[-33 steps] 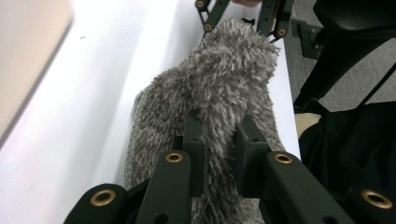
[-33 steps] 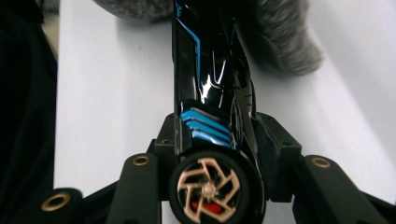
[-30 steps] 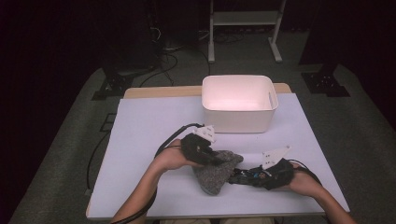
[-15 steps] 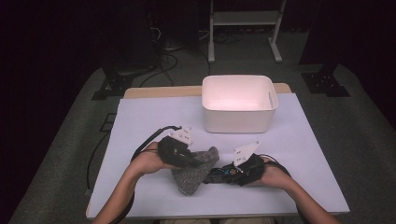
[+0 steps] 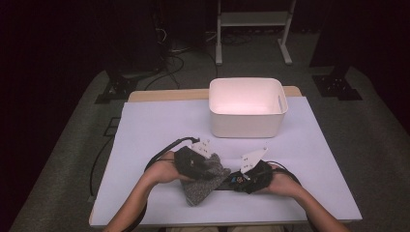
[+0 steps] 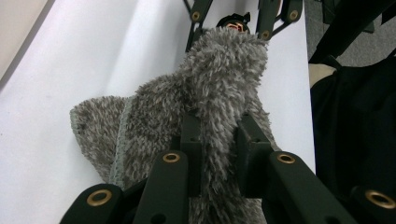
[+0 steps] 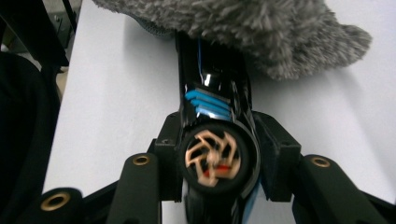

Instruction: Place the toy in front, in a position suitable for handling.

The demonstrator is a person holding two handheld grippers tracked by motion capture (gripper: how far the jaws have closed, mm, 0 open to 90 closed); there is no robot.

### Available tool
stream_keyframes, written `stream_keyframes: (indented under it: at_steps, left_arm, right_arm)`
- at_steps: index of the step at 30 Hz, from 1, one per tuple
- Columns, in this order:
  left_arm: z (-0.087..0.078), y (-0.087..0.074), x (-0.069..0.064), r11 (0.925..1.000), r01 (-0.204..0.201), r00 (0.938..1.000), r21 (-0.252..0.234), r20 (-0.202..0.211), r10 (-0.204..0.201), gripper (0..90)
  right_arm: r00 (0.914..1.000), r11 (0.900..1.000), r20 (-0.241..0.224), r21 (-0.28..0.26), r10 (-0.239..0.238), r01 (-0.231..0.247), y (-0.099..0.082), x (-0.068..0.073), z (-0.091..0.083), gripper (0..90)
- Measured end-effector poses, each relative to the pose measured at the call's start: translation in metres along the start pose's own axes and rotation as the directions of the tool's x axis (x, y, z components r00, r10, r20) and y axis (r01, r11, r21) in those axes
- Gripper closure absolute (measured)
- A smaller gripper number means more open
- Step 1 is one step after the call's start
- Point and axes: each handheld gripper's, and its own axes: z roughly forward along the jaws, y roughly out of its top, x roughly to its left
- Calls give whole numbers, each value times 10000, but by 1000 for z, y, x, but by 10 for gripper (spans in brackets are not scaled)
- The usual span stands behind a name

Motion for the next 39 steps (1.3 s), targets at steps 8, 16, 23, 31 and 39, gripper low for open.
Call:
stream_keyframes:
  at_steps: [8,16,23,31,39]
  left_arm:
    - [-2,3,1,10000,-4,10000,24,-92,4,731]
    - [-15,9,-3,9999,-48,9987,-105,-502,43,642]
    - [-31,16,-12,9992,-244,9958,-320,-893,215,589]
    - [-4,25,-19,9962,-817,9927,310,-868,841,663]
    - [23,25,-17,9958,-694,9953,598,-631,731,653]
  right_arm:
    - [9979,9955,411,-824,503,-467,-21,5,-15,621]
    - [9979,9952,426,-871,492,-454,-23,6,-13,646]
    - [9974,9940,372,-925,621,-585,-24,5,-11,641]
    - [9968,9933,395,-953,701,-661,-25,6,-10,641]
    - [9969,9932,364,-958,692,-655,-26,8,-9,643]
